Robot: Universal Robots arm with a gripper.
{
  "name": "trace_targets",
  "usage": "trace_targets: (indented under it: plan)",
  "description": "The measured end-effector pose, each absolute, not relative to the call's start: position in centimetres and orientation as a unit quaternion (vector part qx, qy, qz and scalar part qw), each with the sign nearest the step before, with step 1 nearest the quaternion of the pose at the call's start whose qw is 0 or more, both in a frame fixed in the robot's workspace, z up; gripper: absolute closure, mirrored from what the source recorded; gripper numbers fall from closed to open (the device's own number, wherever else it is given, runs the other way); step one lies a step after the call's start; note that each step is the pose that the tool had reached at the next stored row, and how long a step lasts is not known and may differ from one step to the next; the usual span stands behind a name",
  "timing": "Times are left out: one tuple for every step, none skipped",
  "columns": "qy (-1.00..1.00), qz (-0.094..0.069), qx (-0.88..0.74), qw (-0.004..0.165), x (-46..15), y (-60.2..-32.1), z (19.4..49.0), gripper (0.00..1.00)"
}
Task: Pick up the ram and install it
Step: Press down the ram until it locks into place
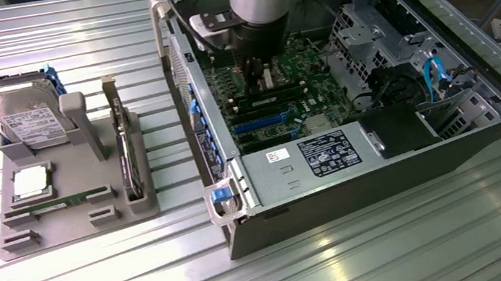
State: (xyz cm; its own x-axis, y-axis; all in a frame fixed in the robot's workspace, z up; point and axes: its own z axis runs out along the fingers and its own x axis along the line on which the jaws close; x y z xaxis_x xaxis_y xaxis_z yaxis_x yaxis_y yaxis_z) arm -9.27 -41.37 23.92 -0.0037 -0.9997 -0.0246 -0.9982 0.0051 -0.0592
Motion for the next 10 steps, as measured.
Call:
trace_targets:
  plan:
    - [0.708, -0.013, -0.705, 0.03, -9.46, -41.37, 23.93, 0.89]
    - [0.708, -0.014, -0.705, 0.031, -9.65, -41.37, 23.93, 0.89]
    - [0.708, -0.015, -0.705, 0.032, -9.82, -41.37, 23.93, 0.89]
    - [0.708, -0.015, -0.705, 0.033, -9.98, -41.37, 23.93, 0.89]
    - [0.708, -0.016, -0.705, 0.033, -10.1, -41.37, 23.92, 0.89]
    - [0.708, -0.016, -0.705, 0.034, -10.22, -41.37, 23.93, 0.89]
    - [0.708, -0.017, -0.705, 0.034, -10.27, -41.37, 23.93, 0.89]
    - [0.708, -0.017, -0.705, 0.034, -10.27, -41.37, 23.93, 0.89]
    - [0.708, -0.017, -0.705, 0.034, -10.26, -41.37, 23.92, 0.89]
    - [0.708, -0.017, -0.705, 0.034, -10.27, -41.37, 23.93, 0.89]
